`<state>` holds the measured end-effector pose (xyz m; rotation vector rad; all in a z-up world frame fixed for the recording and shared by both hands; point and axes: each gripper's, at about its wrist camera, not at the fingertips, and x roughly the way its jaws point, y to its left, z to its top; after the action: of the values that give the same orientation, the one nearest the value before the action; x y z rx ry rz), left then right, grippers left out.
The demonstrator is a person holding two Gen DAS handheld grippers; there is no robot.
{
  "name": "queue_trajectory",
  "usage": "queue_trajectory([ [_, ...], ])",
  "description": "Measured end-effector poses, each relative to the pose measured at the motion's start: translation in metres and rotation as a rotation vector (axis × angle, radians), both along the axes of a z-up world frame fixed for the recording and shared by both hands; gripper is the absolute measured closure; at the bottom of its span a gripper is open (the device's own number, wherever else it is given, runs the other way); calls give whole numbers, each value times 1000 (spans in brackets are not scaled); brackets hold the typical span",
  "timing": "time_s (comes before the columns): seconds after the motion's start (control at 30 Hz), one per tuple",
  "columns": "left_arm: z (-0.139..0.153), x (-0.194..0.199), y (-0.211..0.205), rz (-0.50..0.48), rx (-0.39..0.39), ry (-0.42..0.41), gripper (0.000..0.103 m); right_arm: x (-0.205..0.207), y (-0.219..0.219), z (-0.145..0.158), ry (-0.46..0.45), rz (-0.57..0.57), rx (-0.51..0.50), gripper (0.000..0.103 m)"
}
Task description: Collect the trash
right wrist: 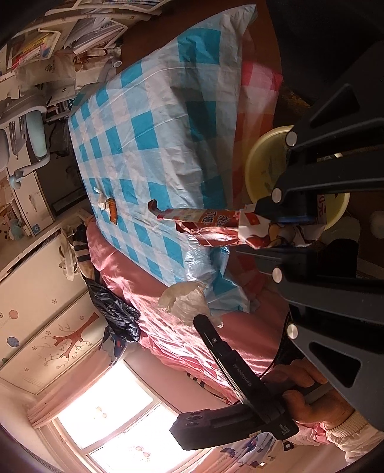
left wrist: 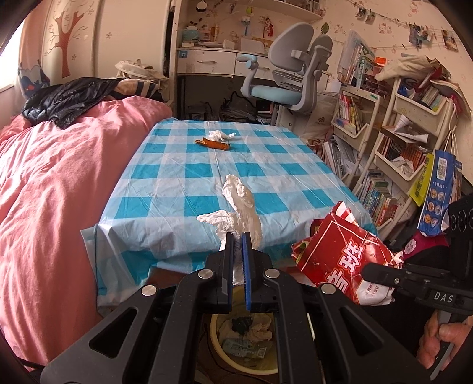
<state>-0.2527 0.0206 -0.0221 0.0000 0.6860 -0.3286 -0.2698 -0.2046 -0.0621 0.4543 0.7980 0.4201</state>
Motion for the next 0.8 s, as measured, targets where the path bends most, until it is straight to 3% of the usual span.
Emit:
queue_trajectory([
  [0.8, -16, -26, -22, -57, 75, 13, 98, -9, 1, -11, 29, -4, -26, 90],
])
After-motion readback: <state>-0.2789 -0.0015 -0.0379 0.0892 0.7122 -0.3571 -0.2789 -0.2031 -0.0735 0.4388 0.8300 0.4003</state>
